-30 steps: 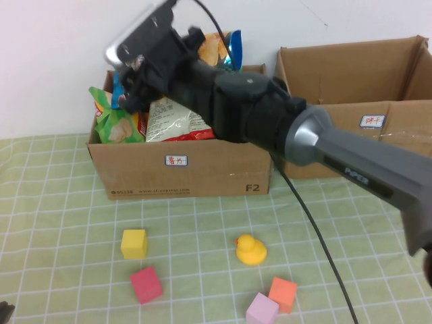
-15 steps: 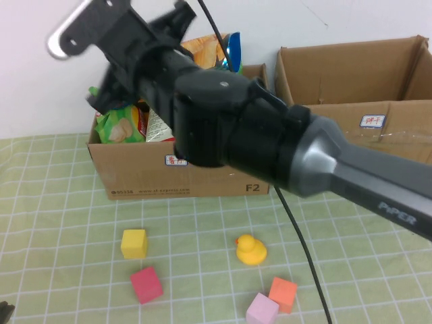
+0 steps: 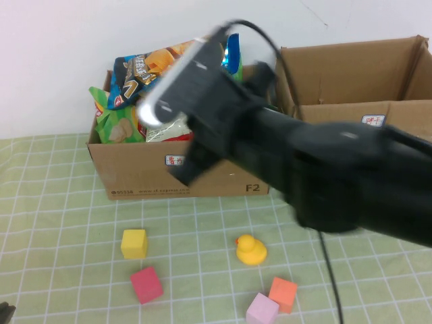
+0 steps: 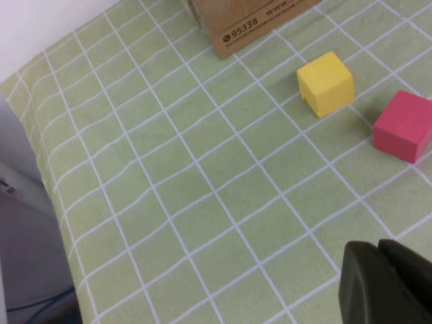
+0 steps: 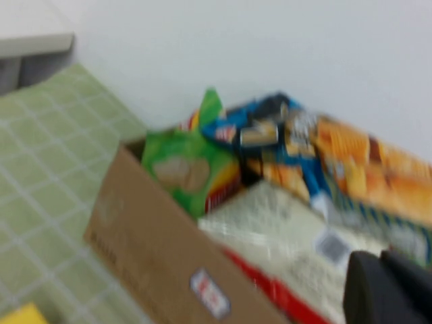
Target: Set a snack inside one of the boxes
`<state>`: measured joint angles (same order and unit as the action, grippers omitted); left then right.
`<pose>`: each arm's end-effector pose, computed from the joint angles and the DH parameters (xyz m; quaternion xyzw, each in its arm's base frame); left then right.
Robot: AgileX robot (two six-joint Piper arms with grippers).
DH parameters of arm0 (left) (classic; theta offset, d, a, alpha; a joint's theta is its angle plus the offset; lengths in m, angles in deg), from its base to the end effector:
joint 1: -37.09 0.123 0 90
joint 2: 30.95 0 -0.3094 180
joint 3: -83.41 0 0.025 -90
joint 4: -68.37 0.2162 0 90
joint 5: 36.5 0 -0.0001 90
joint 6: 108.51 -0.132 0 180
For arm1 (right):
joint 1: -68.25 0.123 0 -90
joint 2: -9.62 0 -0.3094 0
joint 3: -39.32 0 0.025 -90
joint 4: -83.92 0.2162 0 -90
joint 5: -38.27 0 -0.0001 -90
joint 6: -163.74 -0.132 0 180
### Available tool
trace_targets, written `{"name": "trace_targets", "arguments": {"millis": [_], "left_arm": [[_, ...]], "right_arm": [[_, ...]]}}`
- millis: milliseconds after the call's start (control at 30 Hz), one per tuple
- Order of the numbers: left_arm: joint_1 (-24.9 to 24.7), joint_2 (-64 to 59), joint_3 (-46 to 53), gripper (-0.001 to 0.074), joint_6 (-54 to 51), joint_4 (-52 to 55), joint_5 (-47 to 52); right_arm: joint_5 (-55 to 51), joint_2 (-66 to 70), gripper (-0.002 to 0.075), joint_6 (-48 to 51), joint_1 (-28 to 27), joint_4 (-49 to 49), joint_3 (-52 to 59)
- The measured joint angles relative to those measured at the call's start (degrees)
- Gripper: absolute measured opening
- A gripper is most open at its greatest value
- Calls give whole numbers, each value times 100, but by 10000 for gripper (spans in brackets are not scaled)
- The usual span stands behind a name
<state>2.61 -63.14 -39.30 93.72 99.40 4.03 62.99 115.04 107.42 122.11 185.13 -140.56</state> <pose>0.0704 0.0053 0.2421 0.2034 0.8565 0.0209 0.4739 0.2854 0.2992 0.3450 -0.3963 0.7098 -0.0100 0.5823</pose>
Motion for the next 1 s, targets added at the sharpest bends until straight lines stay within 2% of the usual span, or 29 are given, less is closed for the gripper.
{"name": "trace_targets", "arguments": {"millis": [133, 467, 700, 1000], "left_arm": [[0, 0, 0, -1, 10, -84, 0], [0, 0, 0, -2, 10, -167, -11], [0, 0, 0, -1, 10, -179, -21], [0, 0, 0, -1, 10, -179, -21]], "right_arm": [[-41, -644, -2, -93, -151, 0, 929], [156, -1943, -2, -581, -951, 0, 2930], [-14, -2720, -2, -560, -957, 0, 3695], [997, -3579, -2, -399, -957, 11, 4281]]}}
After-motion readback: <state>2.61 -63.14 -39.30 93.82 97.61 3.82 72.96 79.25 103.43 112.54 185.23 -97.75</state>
